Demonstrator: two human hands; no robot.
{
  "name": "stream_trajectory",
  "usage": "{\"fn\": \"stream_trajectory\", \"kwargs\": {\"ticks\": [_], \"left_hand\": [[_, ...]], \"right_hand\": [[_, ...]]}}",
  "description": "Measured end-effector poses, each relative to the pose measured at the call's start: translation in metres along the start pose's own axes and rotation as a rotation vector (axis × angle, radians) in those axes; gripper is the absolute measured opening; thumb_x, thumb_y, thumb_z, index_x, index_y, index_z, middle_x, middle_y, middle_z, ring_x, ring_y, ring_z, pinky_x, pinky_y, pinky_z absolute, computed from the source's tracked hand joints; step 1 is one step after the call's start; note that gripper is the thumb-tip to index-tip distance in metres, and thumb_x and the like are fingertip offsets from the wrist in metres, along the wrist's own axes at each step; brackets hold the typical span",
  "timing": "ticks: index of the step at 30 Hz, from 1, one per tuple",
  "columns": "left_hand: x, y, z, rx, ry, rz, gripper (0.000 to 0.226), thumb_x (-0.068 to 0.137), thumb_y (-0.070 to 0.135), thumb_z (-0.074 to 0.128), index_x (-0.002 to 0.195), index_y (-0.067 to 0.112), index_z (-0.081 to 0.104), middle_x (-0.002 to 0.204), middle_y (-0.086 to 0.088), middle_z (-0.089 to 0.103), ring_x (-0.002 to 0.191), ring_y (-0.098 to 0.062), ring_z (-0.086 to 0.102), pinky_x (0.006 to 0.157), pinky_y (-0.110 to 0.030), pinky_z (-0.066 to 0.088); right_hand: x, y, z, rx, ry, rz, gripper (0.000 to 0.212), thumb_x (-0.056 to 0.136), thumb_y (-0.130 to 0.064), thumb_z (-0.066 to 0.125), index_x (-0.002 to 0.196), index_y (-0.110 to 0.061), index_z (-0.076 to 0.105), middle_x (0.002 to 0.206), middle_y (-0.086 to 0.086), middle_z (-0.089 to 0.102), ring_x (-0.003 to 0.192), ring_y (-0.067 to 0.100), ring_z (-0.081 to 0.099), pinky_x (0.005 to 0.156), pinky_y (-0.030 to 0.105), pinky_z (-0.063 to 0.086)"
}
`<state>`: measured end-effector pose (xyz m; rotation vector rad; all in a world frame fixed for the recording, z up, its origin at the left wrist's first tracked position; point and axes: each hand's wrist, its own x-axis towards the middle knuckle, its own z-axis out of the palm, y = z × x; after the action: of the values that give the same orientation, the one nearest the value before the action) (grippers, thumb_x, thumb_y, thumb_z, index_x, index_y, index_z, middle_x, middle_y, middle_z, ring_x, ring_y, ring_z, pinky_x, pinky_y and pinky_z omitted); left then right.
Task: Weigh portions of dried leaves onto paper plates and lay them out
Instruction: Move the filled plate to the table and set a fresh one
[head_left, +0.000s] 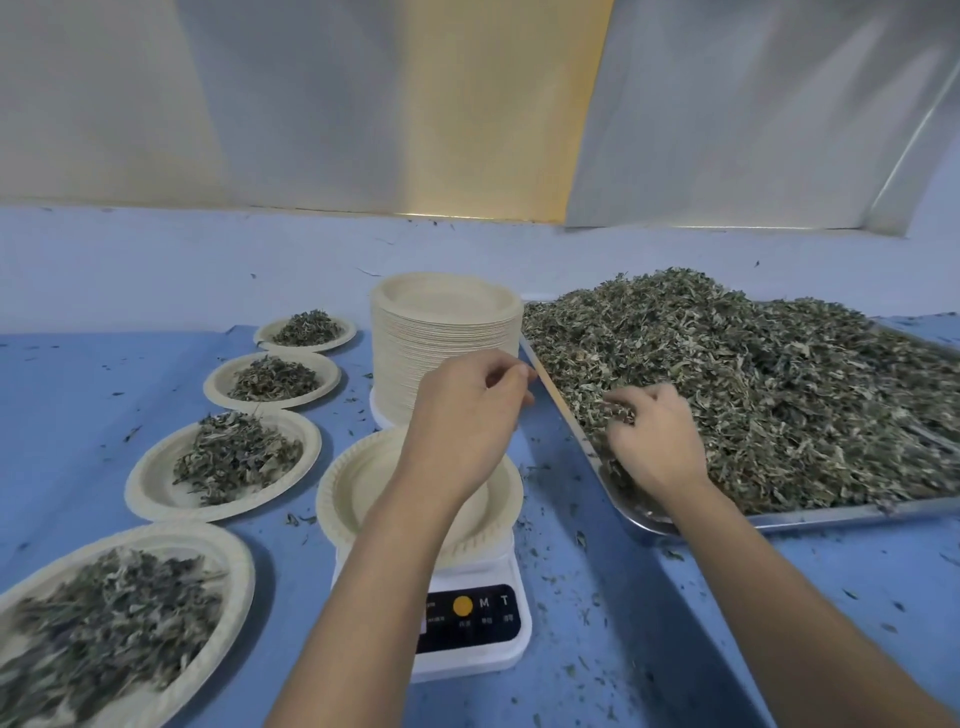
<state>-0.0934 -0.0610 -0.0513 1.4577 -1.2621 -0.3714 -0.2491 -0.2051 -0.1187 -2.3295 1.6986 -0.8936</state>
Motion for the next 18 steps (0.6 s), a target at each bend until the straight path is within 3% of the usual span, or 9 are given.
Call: {"fn": "stream_trajectory", "kwargs": {"ticks": [2,4,7,10,13,15,18], "left_hand": [[0.001,-0.002,-0.001,-0.005,0.010,-0.001,0.022,0.092,0.021,0.050,0.080,0.026,0.067,0.070,0.012,0.067,0.051,0.000,0.052,0.051,-0.009,0.037],[0.001,-0.002,-0.001,-0.010,0.014,-0.001,0.022,0.092,0.021,0.050,0.080,0.026,0.067,0.070,0.012,0.067,0.049,0.001,0.052,0.049,-0.008,0.037],[0.000,-0.002,0.002,-0.004,0.012,-0.004,0.022,0.092,0.021,0.050,0.078,0.027,0.067,0.070,0.011,0.067,0.049,0.001,0.052,0.049,-0.007,0.037],[-0.002,-0.003,0.005,0.044,-0.008,0.004,0.022,0.092,0.021,0.050,0.078,0.026,0.067,0.073,0.010,0.067,0.057,-0.002,0.056,0.054,-0.012,0.040],[-0.003,-0.003,0.007,0.078,-0.027,0.007,0.020,0.092,0.022,0.050,0.081,0.025,0.067,0.075,0.011,0.067,0.064,-0.005,0.058,0.058,-0.014,0.041],[-0.003,-0.003,0.008,0.093,-0.032,0.013,0.020,0.092,0.022,0.050,0.081,0.026,0.067,0.075,0.012,0.067,0.064,-0.004,0.058,0.059,-0.014,0.040],[-0.002,-0.004,0.007,0.090,-0.034,0.010,0.020,0.092,0.022,0.050,0.080,0.026,0.066,0.075,0.012,0.067,0.062,-0.005,0.059,0.054,-0.009,0.039]], "right_hand": [[0.003,0.000,0.004,-0.029,0.003,-0.067,0.039,0.088,-0.022,0.050,0.125,-0.032,0.058,0.135,0.004,0.041,0.123,0.025,0.034,0.099,0.040,0.037],[0.007,0.002,0.011,-0.111,-0.153,-0.117,0.039,0.098,-0.029,0.039,0.136,-0.034,0.049,0.152,0.000,0.027,0.135,0.028,0.022,0.110,0.045,0.026],[0.010,0.006,0.020,-0.130,-0.380,-0.133,0.043,0.104,-0.035,0.022,0.146,-0.036,0.031,0.160,-0.005,0.011,0.143,0.028,0.011,0.115,0.046,0.019],[0.010,0.008,0.023,-0.262,-0.443,-0.111,0.043,0.105,-0.035,0.021,0.147,-0.029,0.030,0.157,-0.002,0.019,0.141,0.030,0.017,0.110,0.047,0.025],[0.006,0.004,0.021,-0.397,-0.320,-0.152,0.034,0.104,-0.034,0.025,0.132,-0.021,0.039,0.139,0.009,0.033,0.123,0.031,0.032,0.096,0.046,0.041],[0.005,0.004,0.020,-0.432,-0.292,-0.176,0.035,0.103,-0.033,0.026,0.137,-0.023,0.033,0.142,0.010,0.027,0.124,0.031,0.032,0.094,0.046,0.043],[0.007,0.005,0.019,-0.445,-0.405,-0.185,0.049,0.103,-0.023,0.028,0.149,-0.031,0.015,0.157,0.004,0.008,0.136,0.033,0.021,0.102,0.047,0.038]]}}
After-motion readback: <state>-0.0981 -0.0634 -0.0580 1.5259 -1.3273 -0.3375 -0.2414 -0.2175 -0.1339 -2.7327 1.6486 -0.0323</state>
